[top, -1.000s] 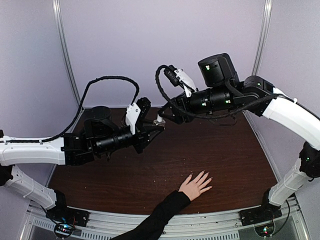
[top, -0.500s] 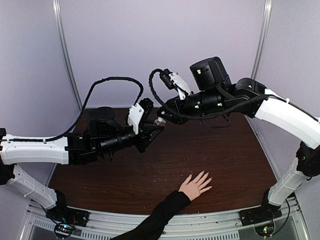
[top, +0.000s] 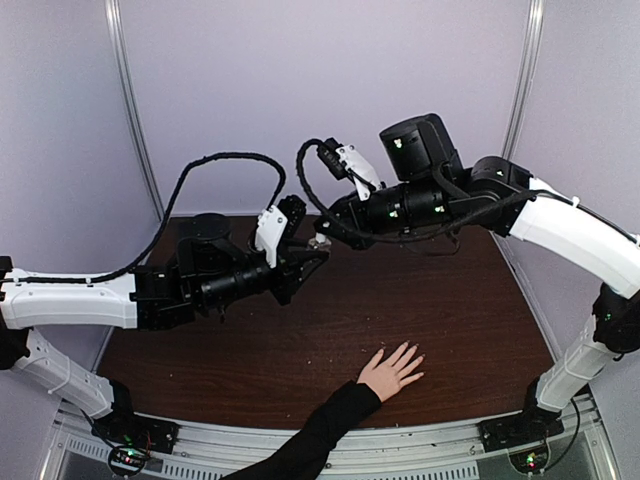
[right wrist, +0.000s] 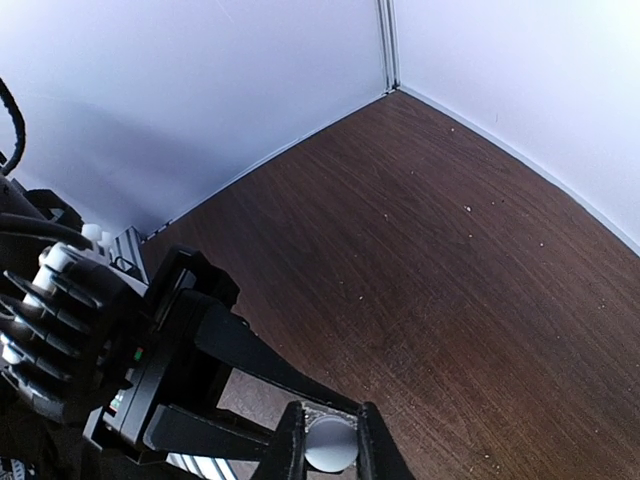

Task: Paint the nails
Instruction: Unscrew the nail polish bottle cap from the nail polish bottle.

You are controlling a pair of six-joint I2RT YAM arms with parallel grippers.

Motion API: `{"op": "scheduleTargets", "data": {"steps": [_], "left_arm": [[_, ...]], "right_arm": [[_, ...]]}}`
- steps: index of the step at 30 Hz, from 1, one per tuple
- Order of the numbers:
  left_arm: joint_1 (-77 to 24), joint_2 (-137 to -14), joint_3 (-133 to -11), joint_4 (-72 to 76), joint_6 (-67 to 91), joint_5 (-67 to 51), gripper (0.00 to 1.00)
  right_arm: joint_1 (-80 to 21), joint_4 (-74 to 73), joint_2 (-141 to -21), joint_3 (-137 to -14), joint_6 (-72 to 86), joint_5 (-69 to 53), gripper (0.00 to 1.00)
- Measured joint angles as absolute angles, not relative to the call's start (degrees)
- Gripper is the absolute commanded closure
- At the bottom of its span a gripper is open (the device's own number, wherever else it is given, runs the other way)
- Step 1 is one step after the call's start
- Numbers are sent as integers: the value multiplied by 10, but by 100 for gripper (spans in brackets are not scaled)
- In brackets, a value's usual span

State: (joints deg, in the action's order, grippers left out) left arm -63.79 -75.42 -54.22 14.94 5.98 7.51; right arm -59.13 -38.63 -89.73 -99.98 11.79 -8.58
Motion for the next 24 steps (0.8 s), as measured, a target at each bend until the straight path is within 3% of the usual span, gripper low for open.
{"op": "scheduleTargets", "data": {"steps": [12, 24], "left_arm": [[-633, -737, -535, 186, 83, -21, 100], [-625, -735, -529, 243, 112, -216, 100]], "right_arm": [[-591, -371, -860, -982, 47, -151, 100], [-591, -349, -807, -944, -30, -279, 100]]}}
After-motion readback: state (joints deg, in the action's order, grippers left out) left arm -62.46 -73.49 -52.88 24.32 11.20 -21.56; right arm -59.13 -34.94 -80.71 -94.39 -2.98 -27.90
